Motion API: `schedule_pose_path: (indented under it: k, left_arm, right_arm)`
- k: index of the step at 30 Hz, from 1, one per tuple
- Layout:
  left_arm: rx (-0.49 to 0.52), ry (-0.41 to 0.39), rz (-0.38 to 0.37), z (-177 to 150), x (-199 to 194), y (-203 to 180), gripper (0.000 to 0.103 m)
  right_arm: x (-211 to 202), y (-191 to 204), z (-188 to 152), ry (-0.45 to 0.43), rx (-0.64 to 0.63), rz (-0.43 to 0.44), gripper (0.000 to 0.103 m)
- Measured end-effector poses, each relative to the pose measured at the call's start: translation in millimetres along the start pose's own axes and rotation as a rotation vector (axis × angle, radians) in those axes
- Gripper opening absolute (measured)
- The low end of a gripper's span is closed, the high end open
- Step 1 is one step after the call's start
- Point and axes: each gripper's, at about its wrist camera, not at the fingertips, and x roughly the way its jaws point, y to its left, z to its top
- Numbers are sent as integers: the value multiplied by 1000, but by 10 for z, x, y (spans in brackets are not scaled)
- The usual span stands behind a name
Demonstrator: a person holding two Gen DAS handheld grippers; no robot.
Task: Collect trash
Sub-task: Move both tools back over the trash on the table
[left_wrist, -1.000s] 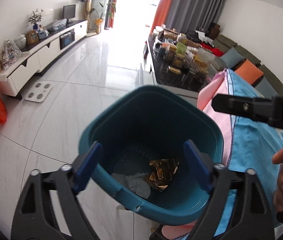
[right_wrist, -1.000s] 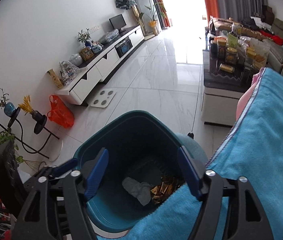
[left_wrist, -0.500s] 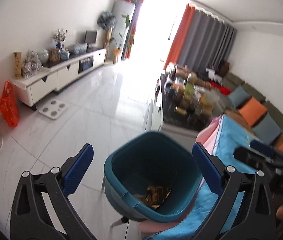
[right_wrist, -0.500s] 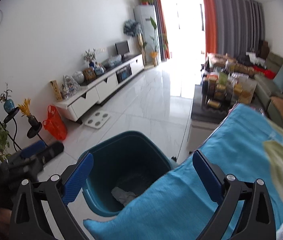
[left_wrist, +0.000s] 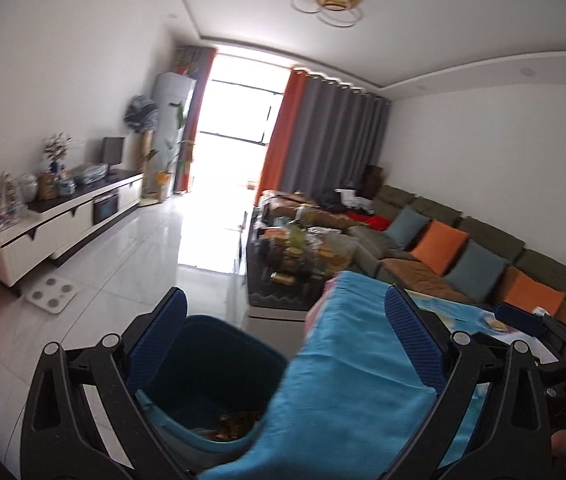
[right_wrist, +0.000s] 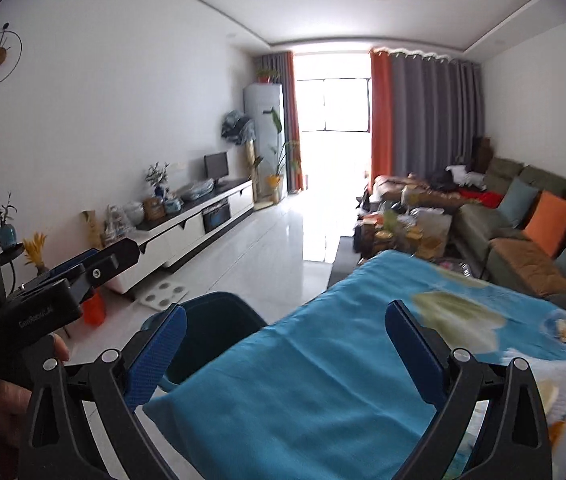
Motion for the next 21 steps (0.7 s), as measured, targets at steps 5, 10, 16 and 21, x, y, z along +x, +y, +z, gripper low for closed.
schedule_pose_path:
  k: [5,10,16,21]
  left_arm:
    - [50,-9,-113,-73,-62,-375,97]
    - [90,13,-216,-219,-126,-718,97]
    - [127,60,-318,-445,-136,-1111,97]
    - [199,106,-399,-685,-89,-1430,97]
  right_arm:
    - [-365,-221,-119,-51,22,-110,96]
    - [-660,-383,-303,-81,21,-226,96]
    - [-899,-634,-526,-78,81,-354,96]
    - [-1069,-878,-734,-54,128,-456,96]
